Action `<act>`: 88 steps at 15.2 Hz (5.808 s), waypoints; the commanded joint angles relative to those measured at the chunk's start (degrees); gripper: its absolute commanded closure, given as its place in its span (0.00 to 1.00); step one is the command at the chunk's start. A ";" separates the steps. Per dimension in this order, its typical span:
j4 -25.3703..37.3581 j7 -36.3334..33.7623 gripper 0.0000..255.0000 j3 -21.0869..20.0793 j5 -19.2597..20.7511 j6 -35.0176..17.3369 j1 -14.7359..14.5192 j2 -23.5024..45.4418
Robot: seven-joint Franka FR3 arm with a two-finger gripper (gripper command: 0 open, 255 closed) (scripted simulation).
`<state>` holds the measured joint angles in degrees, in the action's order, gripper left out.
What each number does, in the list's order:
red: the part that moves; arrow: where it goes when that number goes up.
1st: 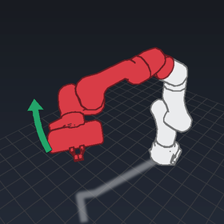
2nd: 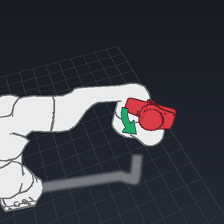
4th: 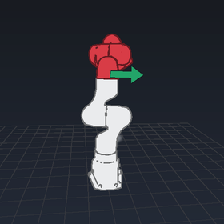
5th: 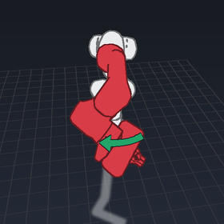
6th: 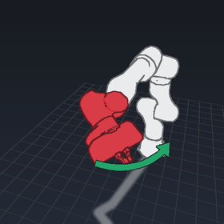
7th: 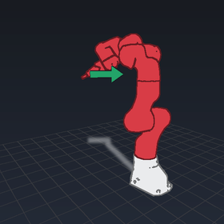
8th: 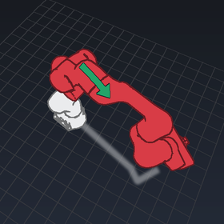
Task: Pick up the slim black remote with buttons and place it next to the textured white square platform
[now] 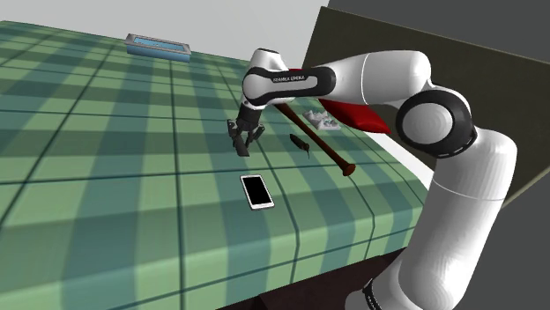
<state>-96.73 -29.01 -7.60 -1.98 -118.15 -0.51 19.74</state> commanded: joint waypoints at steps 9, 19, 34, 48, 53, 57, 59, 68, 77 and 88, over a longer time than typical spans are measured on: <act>5.22 -0.30 1.00 -0.08 -0.11 7.04 0.04 -1.83; 11.30 -0.65 1.00 -0.14 -0.10 13.76 0.01 -2.48; -0.28 18.54 1.00 6.89 -2.76 12.27 11.74 -11.22; 3.88 36.53 1.00 14.36 -4.08 15.06 22.24 -8.31; 8.98 42.72 1.00 16.67 -4.93 17.08 26.28 -4.62; 14.72 47.46 1.00 18.24 -5.87 19.28 29.77 -0.58; 18.27 49.72 1.00 18.90 -6.43 20.64 31.65 1.86; 23.28 54.50 1.00 19.88 -7.77 20.29 35.69 7.75; 16.90 55.16 1.00 19.74 -8.03 13.60 35.31 8.12; 13.31 55.68 1.00 19.57 -8.40 9.06 35.19 9.11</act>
<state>-83.38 26.67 11.97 -10.39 -109.07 34.68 28.80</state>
